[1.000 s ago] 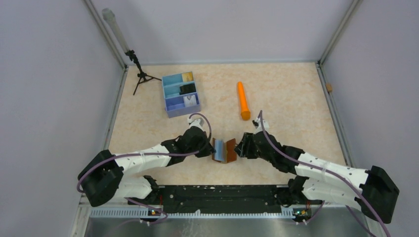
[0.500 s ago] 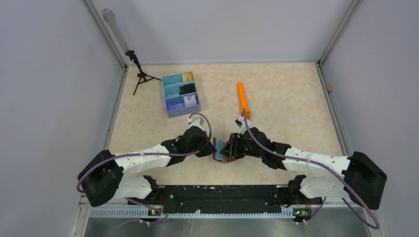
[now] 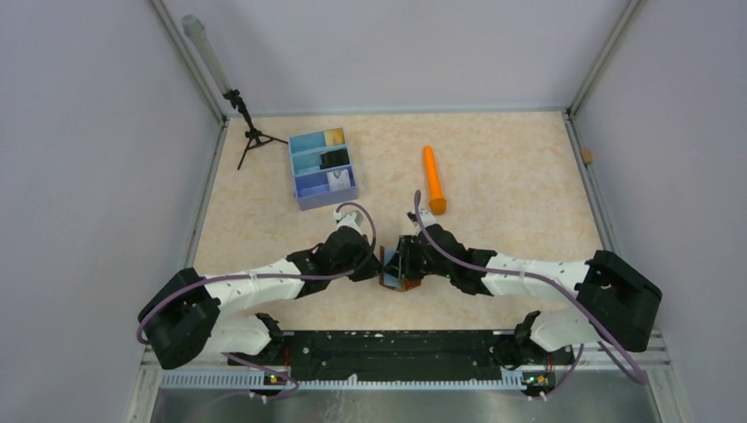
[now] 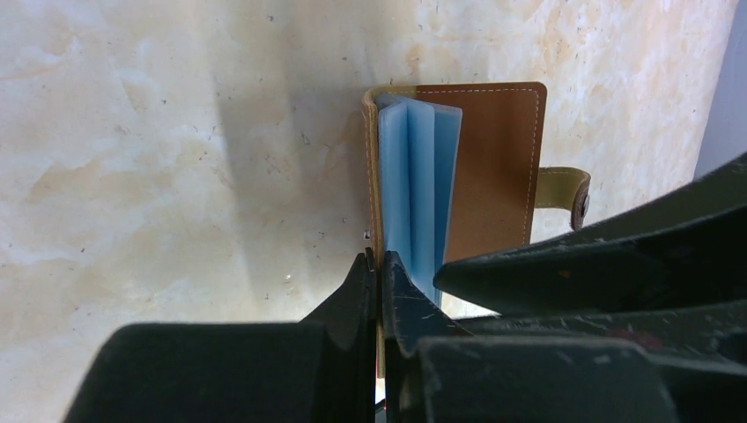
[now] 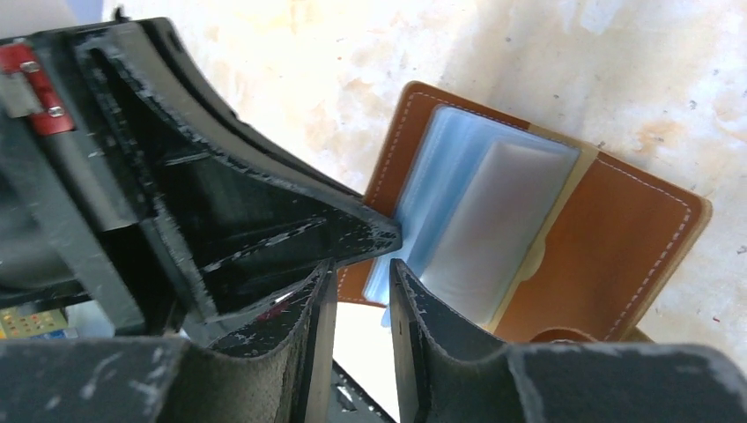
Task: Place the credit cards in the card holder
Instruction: Open the card holder at the center of the board.
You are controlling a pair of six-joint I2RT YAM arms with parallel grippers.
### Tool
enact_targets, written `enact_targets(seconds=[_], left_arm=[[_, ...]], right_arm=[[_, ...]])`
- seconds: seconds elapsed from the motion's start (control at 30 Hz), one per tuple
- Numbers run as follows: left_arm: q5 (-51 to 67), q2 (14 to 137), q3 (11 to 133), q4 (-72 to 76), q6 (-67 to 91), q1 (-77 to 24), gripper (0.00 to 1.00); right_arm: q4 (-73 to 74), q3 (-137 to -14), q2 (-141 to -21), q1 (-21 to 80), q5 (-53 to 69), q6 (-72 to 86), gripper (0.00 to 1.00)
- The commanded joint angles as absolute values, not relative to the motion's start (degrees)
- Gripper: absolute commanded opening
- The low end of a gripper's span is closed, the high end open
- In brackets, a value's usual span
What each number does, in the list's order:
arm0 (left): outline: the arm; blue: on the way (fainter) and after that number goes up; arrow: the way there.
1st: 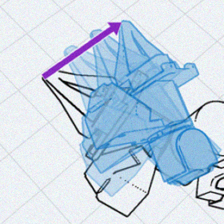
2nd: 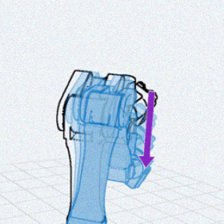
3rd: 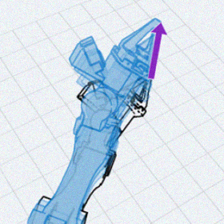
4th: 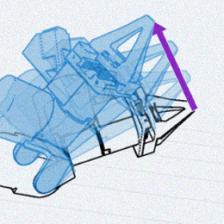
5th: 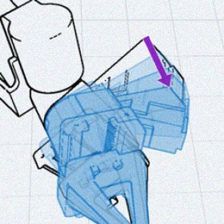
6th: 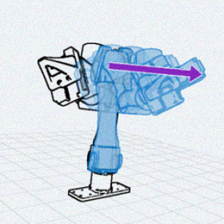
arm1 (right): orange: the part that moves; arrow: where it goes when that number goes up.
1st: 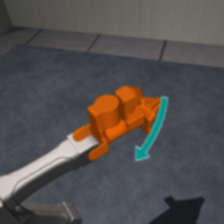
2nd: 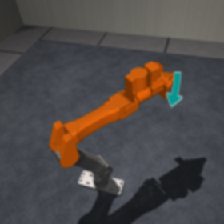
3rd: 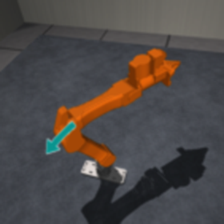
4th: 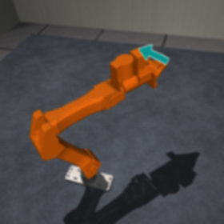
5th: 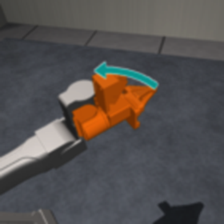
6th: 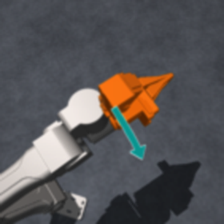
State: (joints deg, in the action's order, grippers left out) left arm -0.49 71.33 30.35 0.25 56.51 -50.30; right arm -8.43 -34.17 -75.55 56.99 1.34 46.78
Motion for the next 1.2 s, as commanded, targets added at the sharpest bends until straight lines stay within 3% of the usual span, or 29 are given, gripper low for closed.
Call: enact_targets(seconds=[0.0, 0.3, 0.6, 0.93, 1.17], left_arm=[[-0.3, 69.7, 29.4, 2.9, 56.7, -50.4, 0.0], [-1.2, 69.4, 29.1, 2.6, 56.9, -50.4, 0.0], [-1.5, 68.5, 29.0, 2.4, 56.5, -50.4, 0.0], [-1.9, 69.1, 32.8, -2.7, 54.7, -50.4, 0.0], [-1.2, 71.2, 34.8, -4.0, 53.9, -50.4, 0.0]], right_arm=[[-7.9, -37.2, -77.0, 57.7, -2.6, 47.9, 0.27], [5.8, -36.7, -77.0, 57.7, -14.8, 48.7, 0.26], [9.4, -33.3, -76.6, 57.7, -19.3, 49.7, 0.26], [8.5, -37.3, -65.7, 57.7, -13.0, 47.0, 0.39], [1.2, -39.5, -67.5, 57.8, -6.5, 47.6, 0.39]])
